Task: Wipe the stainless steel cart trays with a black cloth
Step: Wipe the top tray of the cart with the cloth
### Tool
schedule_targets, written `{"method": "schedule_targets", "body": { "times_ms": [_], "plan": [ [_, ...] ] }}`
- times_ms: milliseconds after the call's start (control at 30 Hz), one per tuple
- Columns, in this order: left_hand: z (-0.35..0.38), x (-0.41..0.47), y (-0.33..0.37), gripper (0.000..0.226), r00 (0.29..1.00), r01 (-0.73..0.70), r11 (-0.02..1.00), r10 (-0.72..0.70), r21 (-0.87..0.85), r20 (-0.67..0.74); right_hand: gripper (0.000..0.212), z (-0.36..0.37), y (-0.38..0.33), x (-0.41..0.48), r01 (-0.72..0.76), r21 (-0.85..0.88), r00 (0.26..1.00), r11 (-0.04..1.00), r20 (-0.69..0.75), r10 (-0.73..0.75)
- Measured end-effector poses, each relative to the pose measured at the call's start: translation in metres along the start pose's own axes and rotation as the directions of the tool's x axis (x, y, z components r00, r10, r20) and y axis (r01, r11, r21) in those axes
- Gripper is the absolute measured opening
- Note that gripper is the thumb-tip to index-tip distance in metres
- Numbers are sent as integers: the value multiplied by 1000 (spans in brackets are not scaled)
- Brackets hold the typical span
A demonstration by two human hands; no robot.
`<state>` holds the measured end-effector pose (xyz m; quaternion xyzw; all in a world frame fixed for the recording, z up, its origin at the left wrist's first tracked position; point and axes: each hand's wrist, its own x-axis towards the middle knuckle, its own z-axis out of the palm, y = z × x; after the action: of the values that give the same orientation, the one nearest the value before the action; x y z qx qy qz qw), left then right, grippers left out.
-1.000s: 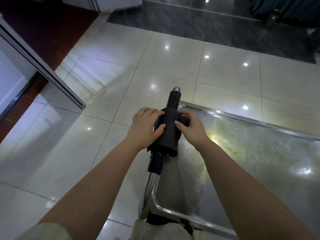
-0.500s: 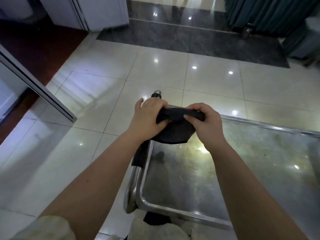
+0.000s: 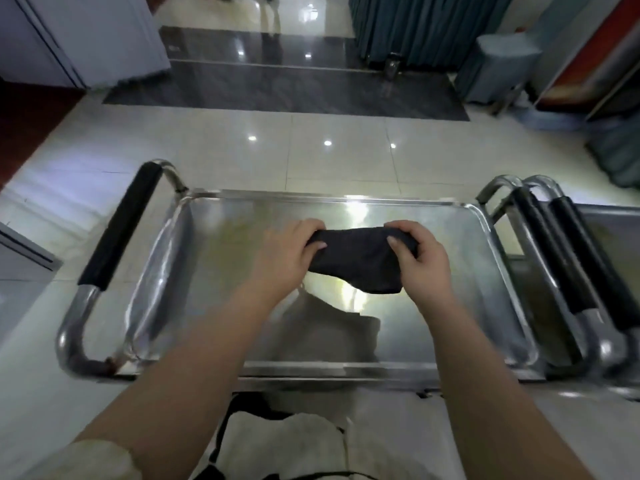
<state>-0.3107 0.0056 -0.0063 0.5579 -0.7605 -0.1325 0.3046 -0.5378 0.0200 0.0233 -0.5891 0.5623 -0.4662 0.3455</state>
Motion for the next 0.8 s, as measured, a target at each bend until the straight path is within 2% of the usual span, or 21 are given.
{"method": "schedule_targets", "body": {
  "times_ms": [100,167,300,367,433,467,533,600,633,700,800],
  "plan": [
    [54,-13,52,19,993,116,974,-109,-194,45,34,-63,35,-20,-49,-17,999,999,-18,48],
    [87,-23,85,14,978,207,945,-196,-252,69,34,-98,56,-30,-99,-61,995,993,1,99],
    [144,-48,133,16,894,448,800,-394,-398,214,21,-153,96,-56,-155,-97,988,983,-3,155],
    [165,-51,146,21,861,508,736,-435,-448,262,19,-175,115,-64,-235,-86,972,968,-23,233],
    [182,-45,157,21,853,521,723,-452,-454,260,12,-186,133,-64,-332,-131,943,934,-52,328],
    [191,-41,160,20,855,519,734,-454,-438,252,11,-188,141,-62,-369,-168,929,914,-88,359],
    [207,-33,161,21,848,527,769,-452,-362,276,26,-187,155,-57,-432,-279,901,857,-157,404],
    [219,-32,155,34,827,529,822,-444,-212,346,45,-183,166,-56,-442,-493,893,750,-157,423],
    [221,-34,149,40,821,510,851,-437,-128,367,50,-179,171,-57,-406,-575,898,711,-108,426],
    [220,-44,134,46,840,439,898,-407,-9,358,54,-169,180,-65,-307,-642,900,702,44,434],
    [211,-63,107,51,874,281,945,-324,166,364,56,-150,190,-80,-173,-747,856,642,209,473]
  ]
}}
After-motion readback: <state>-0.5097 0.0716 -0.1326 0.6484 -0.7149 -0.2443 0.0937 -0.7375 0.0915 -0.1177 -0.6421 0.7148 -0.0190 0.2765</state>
